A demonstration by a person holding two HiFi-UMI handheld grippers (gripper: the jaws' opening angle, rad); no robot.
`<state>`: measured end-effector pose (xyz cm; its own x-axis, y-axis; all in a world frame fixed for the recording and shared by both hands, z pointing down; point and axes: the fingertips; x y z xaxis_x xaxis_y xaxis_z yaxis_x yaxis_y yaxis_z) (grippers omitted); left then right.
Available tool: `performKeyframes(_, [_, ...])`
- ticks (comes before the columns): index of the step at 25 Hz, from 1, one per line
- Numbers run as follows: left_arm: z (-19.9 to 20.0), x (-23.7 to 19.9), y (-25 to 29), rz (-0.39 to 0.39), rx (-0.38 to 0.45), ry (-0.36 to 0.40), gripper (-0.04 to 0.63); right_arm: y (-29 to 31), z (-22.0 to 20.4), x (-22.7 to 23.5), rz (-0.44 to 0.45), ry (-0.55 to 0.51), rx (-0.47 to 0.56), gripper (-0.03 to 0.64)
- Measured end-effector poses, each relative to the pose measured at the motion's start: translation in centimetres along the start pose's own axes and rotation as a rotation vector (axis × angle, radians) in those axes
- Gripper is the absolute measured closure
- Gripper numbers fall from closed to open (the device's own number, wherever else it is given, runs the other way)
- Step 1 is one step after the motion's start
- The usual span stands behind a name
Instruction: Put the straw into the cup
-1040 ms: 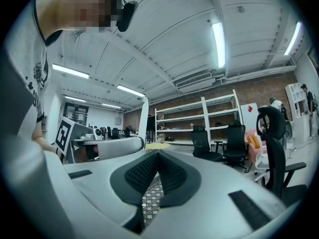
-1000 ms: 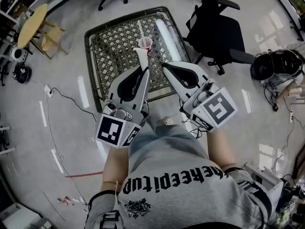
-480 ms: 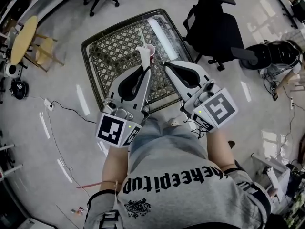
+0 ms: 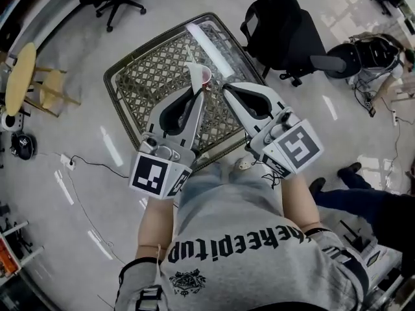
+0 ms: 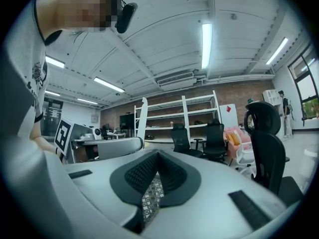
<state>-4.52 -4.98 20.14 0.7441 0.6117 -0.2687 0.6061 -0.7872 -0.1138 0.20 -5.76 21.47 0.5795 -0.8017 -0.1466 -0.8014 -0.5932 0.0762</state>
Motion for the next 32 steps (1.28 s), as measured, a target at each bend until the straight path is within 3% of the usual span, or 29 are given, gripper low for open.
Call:
performKeyframes(21, [-1.0, -3.8, 0.0, -0.181, -0.07, -0.069, 0.511, 2.6, -1.5, -1.0, -0.168, 0.024, -0.09, 0.606])
performKeyframes(32, [-2.4, -4.7, 2.0, -0.173, -0.079, -0.077, 0.511, 2.2, -3.2, 1.2, -0.196, 0.034, -0.109, 0.606])
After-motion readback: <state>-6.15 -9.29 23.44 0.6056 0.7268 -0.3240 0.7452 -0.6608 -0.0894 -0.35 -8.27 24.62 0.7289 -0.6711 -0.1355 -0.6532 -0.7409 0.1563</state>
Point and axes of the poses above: the fingertips, and each gripper's own axes: y forward along the fingers, x to its right, z out of its top, and after that the axes turned 12 degrees about -y, right-handed
